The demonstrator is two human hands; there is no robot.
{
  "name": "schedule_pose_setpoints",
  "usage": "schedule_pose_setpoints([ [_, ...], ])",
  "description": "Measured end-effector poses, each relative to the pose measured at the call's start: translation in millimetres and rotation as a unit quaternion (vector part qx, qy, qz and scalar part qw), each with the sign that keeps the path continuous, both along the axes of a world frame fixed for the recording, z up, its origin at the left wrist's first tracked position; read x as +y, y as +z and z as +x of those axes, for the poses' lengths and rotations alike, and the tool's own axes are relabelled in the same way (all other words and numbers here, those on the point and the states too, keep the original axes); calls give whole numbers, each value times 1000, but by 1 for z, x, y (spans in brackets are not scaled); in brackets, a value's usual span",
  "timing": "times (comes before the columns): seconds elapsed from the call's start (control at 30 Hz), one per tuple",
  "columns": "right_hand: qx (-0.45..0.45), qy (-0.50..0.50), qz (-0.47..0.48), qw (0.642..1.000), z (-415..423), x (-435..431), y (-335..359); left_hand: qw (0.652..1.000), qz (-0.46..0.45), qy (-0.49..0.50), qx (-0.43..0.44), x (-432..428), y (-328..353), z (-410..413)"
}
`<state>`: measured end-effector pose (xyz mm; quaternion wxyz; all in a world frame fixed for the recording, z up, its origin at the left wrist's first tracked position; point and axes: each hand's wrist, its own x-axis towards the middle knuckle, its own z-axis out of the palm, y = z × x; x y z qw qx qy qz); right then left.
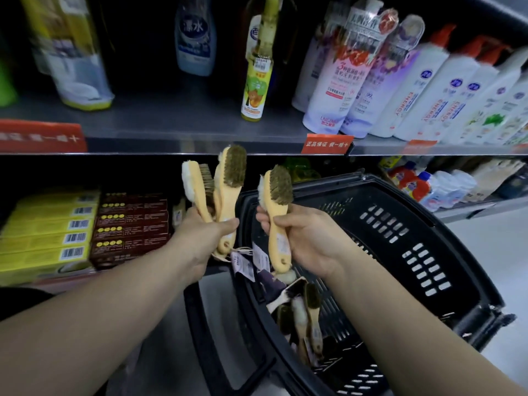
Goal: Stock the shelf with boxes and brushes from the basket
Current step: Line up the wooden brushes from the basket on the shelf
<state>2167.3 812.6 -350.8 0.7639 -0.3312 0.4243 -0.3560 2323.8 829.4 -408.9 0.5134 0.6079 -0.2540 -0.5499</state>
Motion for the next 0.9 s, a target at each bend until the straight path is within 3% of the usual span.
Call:
schedule_pose_setpoints([
  [0.23,26,-37,32,998,-2,-8,-7,998,3,-34,54,8,-2,-37],
  [0.43,57,-106,93,988,28,-31,-17,991,60,52,111,-5,-3,-26],
  [0.7,-16,-267,38,963,124,-50,-63,987,141,70,-29,-40,-30,52],
  [0.83,15,-247,149,957,143,-41,-105,980,154,20,-124,-53,-41,84],
  [0.9,-5,-207,198,958,139,-40,-110,982,147,-11,-121,-57,-46,95],
])
